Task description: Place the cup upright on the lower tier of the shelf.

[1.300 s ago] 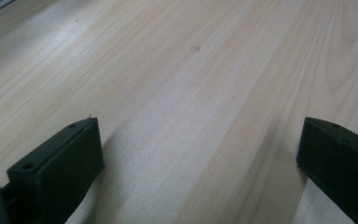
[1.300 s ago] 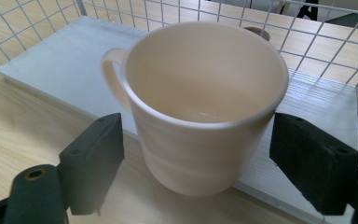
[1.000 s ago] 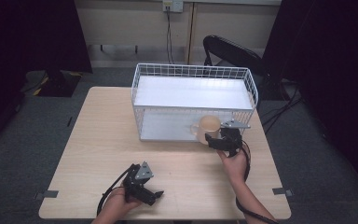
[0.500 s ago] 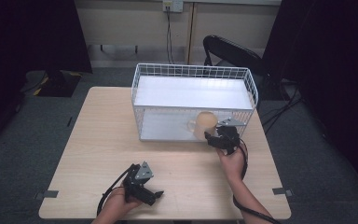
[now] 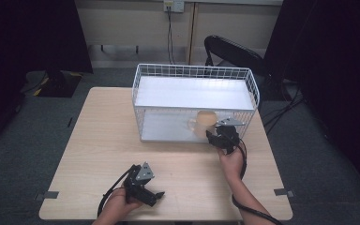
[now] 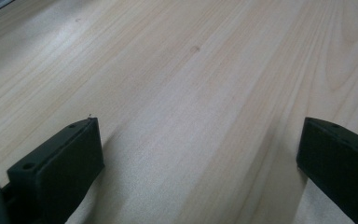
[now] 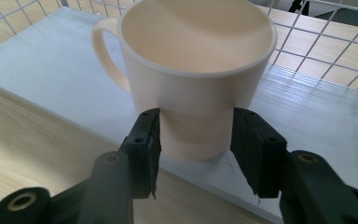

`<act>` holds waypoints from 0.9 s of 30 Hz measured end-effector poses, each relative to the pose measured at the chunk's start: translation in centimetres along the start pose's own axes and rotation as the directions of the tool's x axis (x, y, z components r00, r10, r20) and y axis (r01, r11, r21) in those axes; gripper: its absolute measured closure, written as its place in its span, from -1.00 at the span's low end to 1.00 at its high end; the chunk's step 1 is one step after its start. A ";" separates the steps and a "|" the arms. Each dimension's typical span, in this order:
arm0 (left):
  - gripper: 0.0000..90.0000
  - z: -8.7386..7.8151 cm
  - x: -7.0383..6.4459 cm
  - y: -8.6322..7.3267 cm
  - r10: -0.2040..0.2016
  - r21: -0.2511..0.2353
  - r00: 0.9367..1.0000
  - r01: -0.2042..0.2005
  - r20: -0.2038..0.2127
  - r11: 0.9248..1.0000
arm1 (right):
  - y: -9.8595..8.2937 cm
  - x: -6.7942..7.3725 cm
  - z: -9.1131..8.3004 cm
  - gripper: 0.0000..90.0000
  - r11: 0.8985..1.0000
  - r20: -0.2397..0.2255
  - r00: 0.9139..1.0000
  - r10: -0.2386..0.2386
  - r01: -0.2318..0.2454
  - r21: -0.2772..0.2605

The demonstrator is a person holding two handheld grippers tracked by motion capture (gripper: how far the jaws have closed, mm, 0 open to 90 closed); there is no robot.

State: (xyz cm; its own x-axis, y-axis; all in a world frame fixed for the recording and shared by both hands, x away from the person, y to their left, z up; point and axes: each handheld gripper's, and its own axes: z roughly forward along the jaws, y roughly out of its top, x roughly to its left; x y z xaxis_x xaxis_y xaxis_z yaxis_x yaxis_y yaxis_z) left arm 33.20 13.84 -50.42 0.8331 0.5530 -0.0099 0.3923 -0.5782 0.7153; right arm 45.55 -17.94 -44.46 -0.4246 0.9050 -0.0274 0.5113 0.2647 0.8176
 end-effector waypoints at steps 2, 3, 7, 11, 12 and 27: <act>-1.00 0.0 0.0 0.0 0.000 0.000 1.000 0.000 0.000 1.000 | 0.1 0.0 0.0 0.22 1.000 0.004 1.000 -0.002 0.002 -0.002; -1.00 0.0 0.0 0.0 0.000 0.000 1.000 0.000 0.000 1.000 | 0.1 0.0 0.1 0.23 1.000 0.005 1.000 -0.001 0.001 -0.003; -1.00 0.0 0.0 0.0 0.000 0.000 1.000 0.000 0.000 1.000 | 0.3 -0.1 0.2 0.25 1.000 0.005 1.000 -0.002 0.002 -0.005; -1.00 0.0 0.0 0.0 0.000 0.000 1.000 0.000 0.000 1.000 | 0.4 -0.2 0.3 0.25 1.000 0.003 1.000 0.001 -0.001 -0.007; -1.00 0.0 0.0 0.0 0.000 0.000 1.000 0.000 0.000 1.000 | 0.4 -0.2 0.4 0.26 1.000 0.003 1.000 0.002 -0.002 -0.007; -1.00 0.0 0.0 0.0 0.000 0.000 1.000 0.000 -0.001 1.000 | 0.0 -0.7 -0.4 -0.38 0.999 -0.006 1.000 0.024 -0.024 -0.037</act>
State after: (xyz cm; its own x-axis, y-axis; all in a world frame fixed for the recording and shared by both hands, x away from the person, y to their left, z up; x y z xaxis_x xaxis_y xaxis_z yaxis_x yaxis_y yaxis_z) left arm 33.19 13.84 -50.41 0.8327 0.5536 -0.0090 0.3923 -0.5784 0.7152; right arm 45.51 -18.68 -44.21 -0.4167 0.9091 -0.0045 0.4935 0.2303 0.8387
